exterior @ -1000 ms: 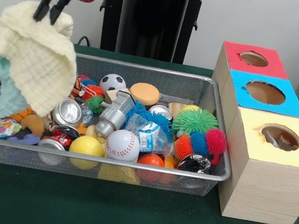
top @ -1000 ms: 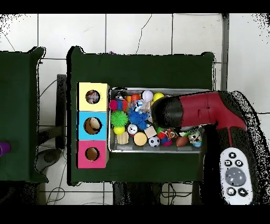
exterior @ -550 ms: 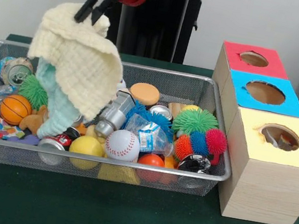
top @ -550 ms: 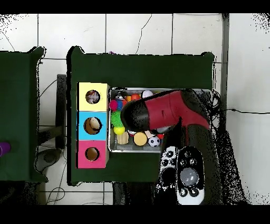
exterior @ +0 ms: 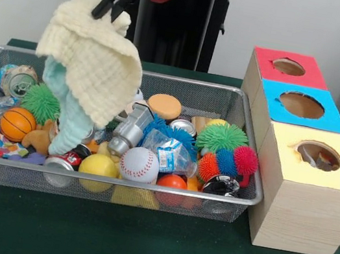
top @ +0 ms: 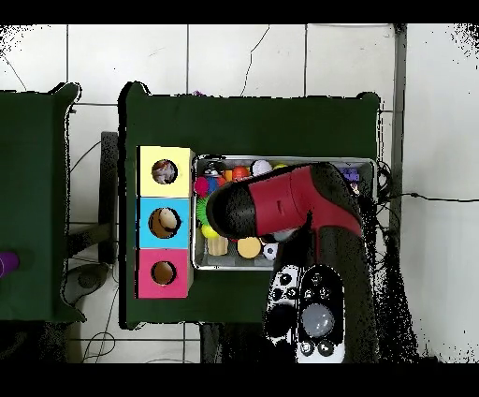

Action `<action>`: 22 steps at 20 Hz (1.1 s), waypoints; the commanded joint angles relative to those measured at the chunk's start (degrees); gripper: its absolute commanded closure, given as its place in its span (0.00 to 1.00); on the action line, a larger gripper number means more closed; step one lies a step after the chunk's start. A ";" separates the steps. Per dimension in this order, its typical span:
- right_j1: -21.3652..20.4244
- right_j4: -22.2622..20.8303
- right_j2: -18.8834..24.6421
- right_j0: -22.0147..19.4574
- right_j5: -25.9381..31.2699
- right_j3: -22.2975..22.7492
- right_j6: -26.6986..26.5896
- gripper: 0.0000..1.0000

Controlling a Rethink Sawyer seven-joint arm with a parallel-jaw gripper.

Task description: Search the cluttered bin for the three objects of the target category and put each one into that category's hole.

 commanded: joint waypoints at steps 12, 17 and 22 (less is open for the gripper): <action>3.74 4.95 -1.79 -2.34 -4.47 1.51 12.20 0.00; 4.33 5.37 -2.00 -2.40 -6.25 1.91 12.83 0.00; 4.98 6.39 -1.92 -2.25 -6.41 1.60 12.79 0.00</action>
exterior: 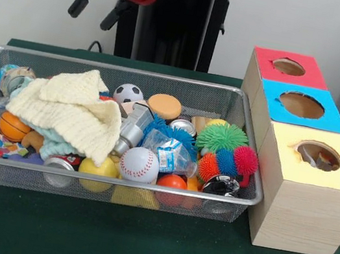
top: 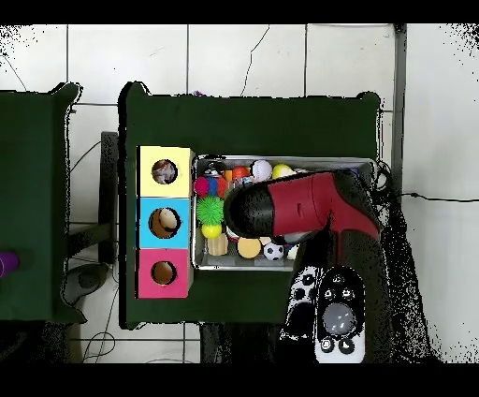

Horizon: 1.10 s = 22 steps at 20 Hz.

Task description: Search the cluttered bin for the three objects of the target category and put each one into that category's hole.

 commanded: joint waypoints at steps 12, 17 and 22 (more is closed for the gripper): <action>13.12 7.33 11.78 -14.66 -9.13 -2.74 -6.21 0.00; 15.44 6.09 13.38 -16.73 -10.81 -3.63 -5.54 0.00; 16.18 5.35 16.10 -19.11 -15.20 -1.89 -5.89 0.00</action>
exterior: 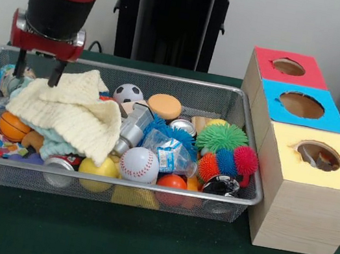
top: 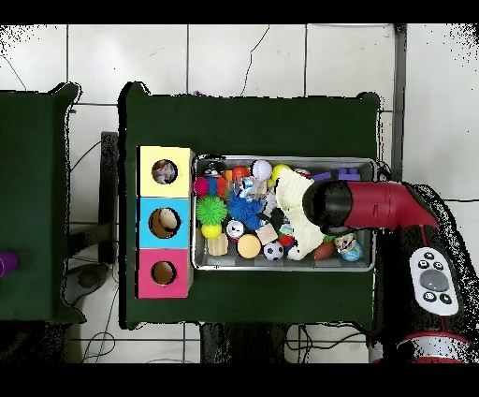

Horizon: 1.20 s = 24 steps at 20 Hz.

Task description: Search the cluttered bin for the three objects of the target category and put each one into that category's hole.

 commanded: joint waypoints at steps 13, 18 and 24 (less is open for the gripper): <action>5.62 -2.51 14.60 -6.18 -15.91 2.14 -7.36 0.00; 5.34 -3.62 14.68 -6.45 -16.10 1.86 -7.63 0.00; 4.00 -4.42 14.45 -6.81 -14.72 1.03 -8.75 0.00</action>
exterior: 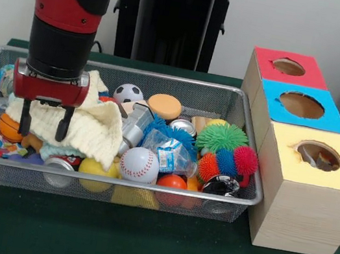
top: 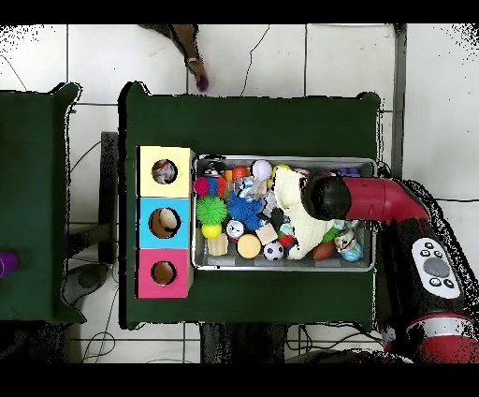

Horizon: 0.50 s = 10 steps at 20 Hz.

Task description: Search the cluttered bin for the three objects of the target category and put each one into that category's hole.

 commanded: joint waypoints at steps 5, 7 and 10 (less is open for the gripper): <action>-0.16 -5.04 4.98 -2.50 2.56 -1.15 -12.62 0.00; -0.33 -5.19 5.46 -3.30 3.93 -2.09 -14.44 0.00; 0.17 -5.73 6.51 -4.32 4.68 -3.29 -15.98 0.00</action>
